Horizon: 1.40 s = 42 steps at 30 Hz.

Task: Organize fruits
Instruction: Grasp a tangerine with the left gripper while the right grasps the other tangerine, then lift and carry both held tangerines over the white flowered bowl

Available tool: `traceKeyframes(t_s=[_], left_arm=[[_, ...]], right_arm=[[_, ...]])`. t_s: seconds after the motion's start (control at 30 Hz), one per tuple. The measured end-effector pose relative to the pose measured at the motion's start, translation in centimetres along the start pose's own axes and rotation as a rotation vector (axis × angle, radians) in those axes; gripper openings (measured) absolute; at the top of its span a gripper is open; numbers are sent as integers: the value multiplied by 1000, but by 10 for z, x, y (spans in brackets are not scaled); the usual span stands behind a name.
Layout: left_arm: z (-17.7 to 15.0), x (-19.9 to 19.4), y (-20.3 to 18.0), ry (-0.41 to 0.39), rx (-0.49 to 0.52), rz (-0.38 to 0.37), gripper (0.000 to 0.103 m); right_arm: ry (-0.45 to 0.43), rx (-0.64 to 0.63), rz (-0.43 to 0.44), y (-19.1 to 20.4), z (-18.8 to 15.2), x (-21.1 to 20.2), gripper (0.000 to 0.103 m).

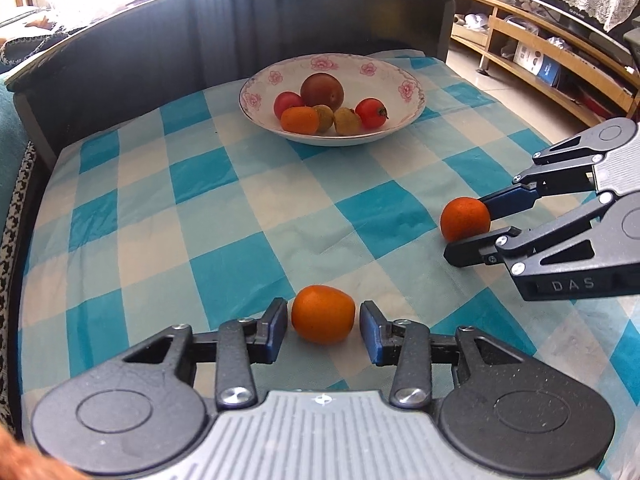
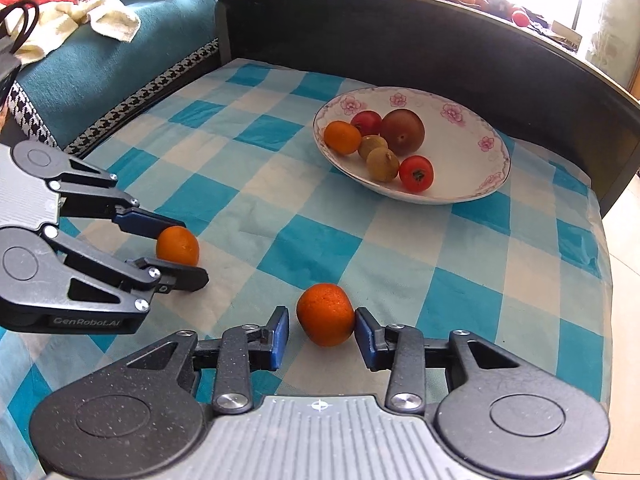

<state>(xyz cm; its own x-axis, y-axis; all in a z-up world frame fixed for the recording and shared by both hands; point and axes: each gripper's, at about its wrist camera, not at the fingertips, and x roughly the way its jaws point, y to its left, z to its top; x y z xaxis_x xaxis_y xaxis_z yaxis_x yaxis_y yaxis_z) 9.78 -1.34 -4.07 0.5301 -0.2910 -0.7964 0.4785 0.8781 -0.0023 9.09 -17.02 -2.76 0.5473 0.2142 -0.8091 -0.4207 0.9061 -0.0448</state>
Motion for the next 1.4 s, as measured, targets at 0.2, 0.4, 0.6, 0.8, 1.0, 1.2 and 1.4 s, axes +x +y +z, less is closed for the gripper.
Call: traceKeyframes(t_s=[0.2, 0.4, 0.6, 0.8, 1.0, 1.2, 1.4], left_arm=[[-2, -1, 0, -10, -5, -8, 52], [-2, -1, 0, -10, -3, -2, 52], [-1, -1, -2, -5, -5, 6, 52], [1, -1, -3, 5, -10, 12, 51], [3, -1, -2, 16, -28, 26, 42], [6, 0, -5, 27, -16, 35, 42], [11, 1, -8, 28, -5, 52, 42]], right_arm=[[12, 14, 4, -4, 0, 2, 32], [15, 18, 6, -6, -1, 3, 33], [15, 42, 17, -10, -2, 2, 33], [21, 39, 16, -10, -2, 4, 33], [39, 23, 1, -8, -1, 4, 29], [53, 23, -3, -6, 1, 3, 23], [45, 28, -3, -6, 3, 1, 23]])
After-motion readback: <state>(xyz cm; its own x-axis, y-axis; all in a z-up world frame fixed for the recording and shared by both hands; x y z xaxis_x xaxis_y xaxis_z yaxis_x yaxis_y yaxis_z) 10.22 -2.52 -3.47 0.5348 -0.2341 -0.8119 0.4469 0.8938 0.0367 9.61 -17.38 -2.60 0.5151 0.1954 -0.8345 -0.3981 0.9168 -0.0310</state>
